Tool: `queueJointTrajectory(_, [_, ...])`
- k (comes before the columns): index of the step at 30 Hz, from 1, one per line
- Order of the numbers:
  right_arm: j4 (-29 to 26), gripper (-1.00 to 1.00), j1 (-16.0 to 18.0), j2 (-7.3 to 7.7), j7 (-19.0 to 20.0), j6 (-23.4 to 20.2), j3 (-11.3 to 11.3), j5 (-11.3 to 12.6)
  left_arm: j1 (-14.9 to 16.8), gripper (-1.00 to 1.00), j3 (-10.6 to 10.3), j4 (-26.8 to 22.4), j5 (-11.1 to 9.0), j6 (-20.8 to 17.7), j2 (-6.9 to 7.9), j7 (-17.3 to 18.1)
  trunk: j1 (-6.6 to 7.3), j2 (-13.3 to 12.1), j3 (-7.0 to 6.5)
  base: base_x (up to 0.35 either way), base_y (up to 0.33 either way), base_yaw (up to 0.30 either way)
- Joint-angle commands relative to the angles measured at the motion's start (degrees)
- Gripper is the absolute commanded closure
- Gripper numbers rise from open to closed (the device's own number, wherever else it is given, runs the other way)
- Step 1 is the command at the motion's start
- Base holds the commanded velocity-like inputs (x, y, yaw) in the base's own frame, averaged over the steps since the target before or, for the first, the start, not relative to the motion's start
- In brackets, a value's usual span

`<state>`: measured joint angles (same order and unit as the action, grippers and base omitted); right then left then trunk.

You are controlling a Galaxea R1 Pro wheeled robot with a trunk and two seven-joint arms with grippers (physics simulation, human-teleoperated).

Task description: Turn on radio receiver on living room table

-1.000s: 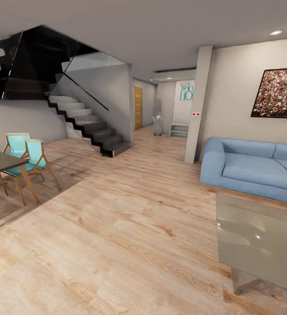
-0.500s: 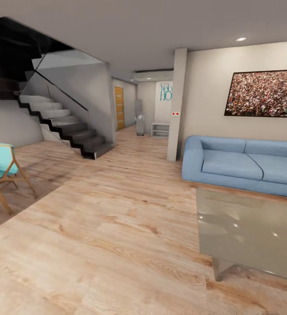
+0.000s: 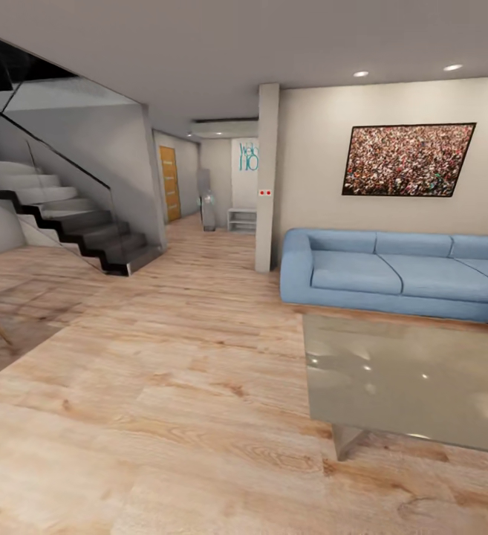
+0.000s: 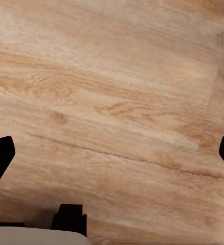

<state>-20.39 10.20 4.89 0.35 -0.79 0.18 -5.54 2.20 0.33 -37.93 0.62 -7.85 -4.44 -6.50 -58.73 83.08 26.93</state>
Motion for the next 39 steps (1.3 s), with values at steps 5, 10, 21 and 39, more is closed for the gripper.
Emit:
queueJointTrajectory(5, [0.0, -1.0, 0.0, 0.0, 0.0, 0.0, -0.1, 0.03, 0.0, -1.0, 0.12, -0.02, 0.0, 0.07, 0.04, -0.06, 0.0, 0.0, 0.0, 0.0, 0.0, -0.278])
queueJointTrajectory(10, [0.0, -1.0, 0.0, 0.01, 0.0, 0.0, -0.24, 0.09, 0.0, -1.0, 0.18, 0.01, 0.0, 0.11, 0.05, -0.08, 0.0, 0.0, 0.0, 0.0, 0.0, -0.279])
queueJointTrajectory(21, [0.0, -1.0, 0.0, 0.03, 0.0, 0.0, -0.27, 0.17, 0.0, -1.0, 0.19, 0.02, 0.0, 0.07, 0.1, -0.1, 0.0, 0.0, 0.0, 0.0, 0.0, -0.279])
queueJointTrajectory(39, [0.0, -1.0, 0.0, 0.03, 0.0, 0.0, -0.27, 0.17, 0.0, -1.0, 0.19, 0.05, 0.0, 0.05, 0.13, -0.13, 0.0, 0.0, 0.0, 0.0, 0.0, -0.279])
